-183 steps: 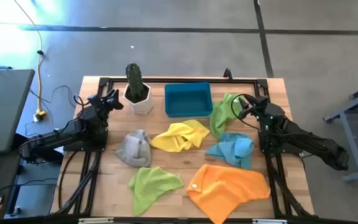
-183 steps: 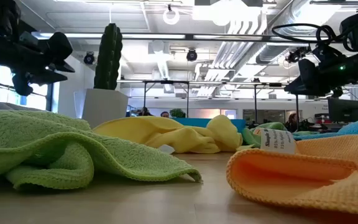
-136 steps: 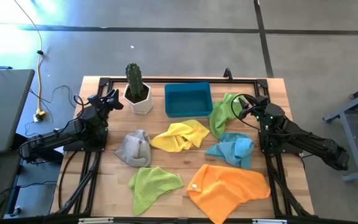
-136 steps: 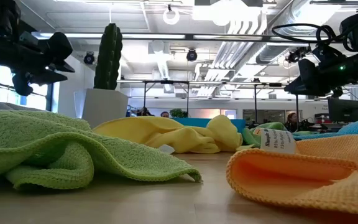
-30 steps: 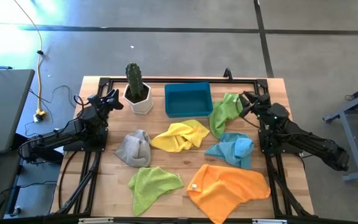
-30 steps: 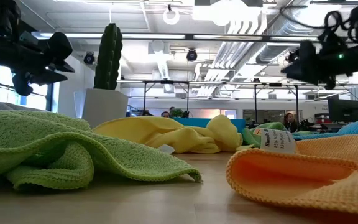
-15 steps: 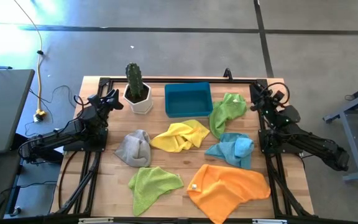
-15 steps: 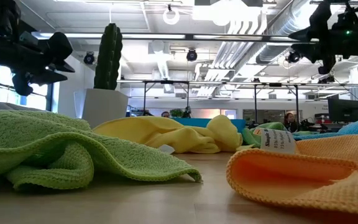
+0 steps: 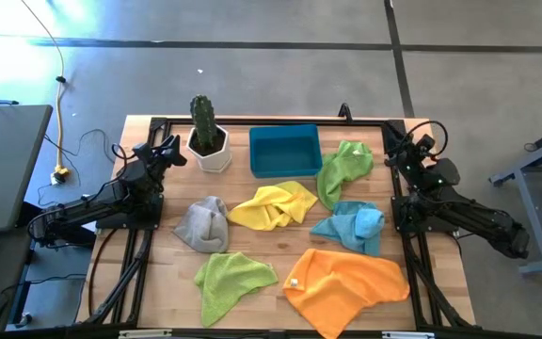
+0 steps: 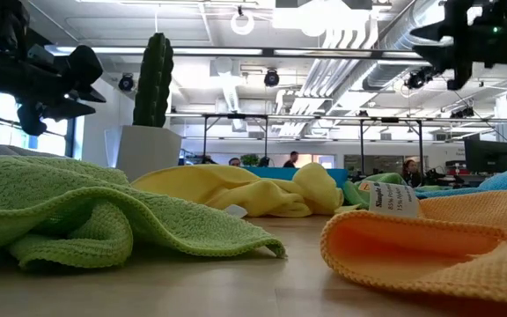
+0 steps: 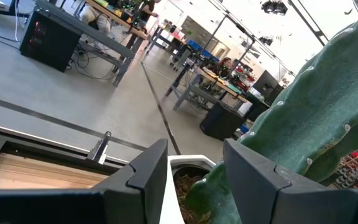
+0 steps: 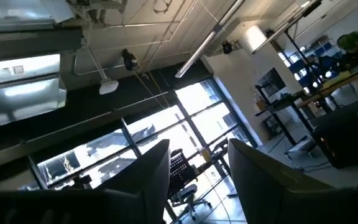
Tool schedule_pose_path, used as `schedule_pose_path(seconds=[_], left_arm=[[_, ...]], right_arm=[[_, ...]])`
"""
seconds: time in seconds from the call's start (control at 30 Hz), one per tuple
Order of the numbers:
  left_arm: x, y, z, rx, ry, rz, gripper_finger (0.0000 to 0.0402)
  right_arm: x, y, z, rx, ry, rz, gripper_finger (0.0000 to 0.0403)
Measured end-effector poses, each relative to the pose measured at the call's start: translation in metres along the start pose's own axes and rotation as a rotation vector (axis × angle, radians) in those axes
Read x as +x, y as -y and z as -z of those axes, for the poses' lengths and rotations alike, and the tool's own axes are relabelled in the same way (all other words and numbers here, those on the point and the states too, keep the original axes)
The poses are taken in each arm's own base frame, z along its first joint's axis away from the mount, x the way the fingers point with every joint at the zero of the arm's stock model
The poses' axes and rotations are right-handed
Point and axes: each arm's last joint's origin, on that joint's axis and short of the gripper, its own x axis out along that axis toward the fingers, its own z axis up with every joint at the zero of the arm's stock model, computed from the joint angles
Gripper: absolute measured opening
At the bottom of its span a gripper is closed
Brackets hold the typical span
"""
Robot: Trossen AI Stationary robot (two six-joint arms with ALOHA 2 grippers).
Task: Fold microfiber towels
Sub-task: Adjust the microfiber towels
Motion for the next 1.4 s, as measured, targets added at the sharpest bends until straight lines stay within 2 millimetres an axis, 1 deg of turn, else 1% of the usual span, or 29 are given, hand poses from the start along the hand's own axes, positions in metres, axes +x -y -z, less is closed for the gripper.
schedule_pose_path(seconds=[0.13, 0.27, 0.33, 0.43, 0.57, 0.73, 0.87, 1.03, 1.23, 1.3, 1.4], left_arm=[[0.0, 0.0, 0.0, 0.0, 0.0, 0.0, 0.0147], [0.0, 0.0, 0.0, 0.0, 0.0, 0.0, 0.0147], [0.0, 0.0, 0.0, 0.0, 0.0, 0.0, 0.0147], [0.0, 0.0, 0.0, 0.0, 0.0, 0.0, 0.0147], [0.0, 0.0, 0.0, 0.001, 0.0, 0.0, 0.0147], [0.0, 0.0, 0.0, 0.0, 0.0, 0.0, 0.0147], [0.0, 0.0, 0.0, 0.001, 0.0, 0.0, 0.0147], [0.0, 0.0, 0.0, 0.0, 0.0, 0.0, 0.0147], [0.0, 0.0, 0.0, 0.0, 0.0, 0.0, 0.0147], [0.0, 0.0, 0.0, 0.0, 0.0, 0.0, 0.0147], [0.0, 0.0, 0.0, 0.0, 0.0, 0.0, 0.0147]], right_arm=[[0.015, -0.01, -0.011, -0.103, -0.075, 0.005, 0.0154], [0.035, -0.019, -0.014, -0.142, -0.262, 0.028, 0.0154], [0.046, -0.025, -0.016, -0.153, -0.37, 0.009, 0.0154], [0.063, -0.034, -0.018, -0.151, -0.501, -0.029, 0.0154], [0.084, -0.044, -0.019, -0.136, -0.63, -0.076, 0.0154], [0.101, -0.053, -0.016, -0.102, -0.731, -0.18, 0.0154], [0.104, -0.064, -0.01, -0.094, -0.776, -0.268, 0.0154], [0.098, -0.08, 0.005, -0.065, -0.875, -0.393, 0.0154], [0.087, -0.103, 0.03, -0.033, -1.015, -0.505, 0.0154], [0.084, -0.109, 0.039, -0.005, -1.067, -0.518, 0.0154], [0.078, -0.116, 0.055, 0.063, -1.174, -0.493, 0.0154]])
